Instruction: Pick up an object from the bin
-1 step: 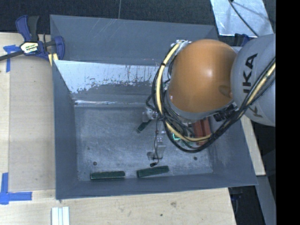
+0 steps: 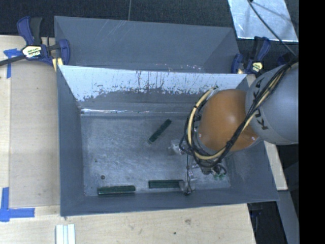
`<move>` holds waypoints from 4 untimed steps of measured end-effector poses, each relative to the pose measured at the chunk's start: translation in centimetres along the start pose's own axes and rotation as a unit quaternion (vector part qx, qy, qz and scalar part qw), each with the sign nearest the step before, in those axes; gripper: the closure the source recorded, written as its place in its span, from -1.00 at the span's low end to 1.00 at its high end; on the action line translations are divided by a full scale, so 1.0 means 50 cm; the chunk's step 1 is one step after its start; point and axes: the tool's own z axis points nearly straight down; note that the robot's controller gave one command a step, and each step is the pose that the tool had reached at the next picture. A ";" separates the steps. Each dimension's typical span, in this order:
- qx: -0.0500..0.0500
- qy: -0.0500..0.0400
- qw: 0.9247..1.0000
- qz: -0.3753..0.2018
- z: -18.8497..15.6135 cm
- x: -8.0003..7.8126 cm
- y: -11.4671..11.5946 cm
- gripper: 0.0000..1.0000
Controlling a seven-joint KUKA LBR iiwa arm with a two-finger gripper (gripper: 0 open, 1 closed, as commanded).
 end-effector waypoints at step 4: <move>-0.001 -0.004 1.000 0.006 -0.108 -0.040 0.016 -1.00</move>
Offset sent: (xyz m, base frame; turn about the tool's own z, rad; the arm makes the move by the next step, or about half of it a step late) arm 0.0009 0.0213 -0.0081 -0.0109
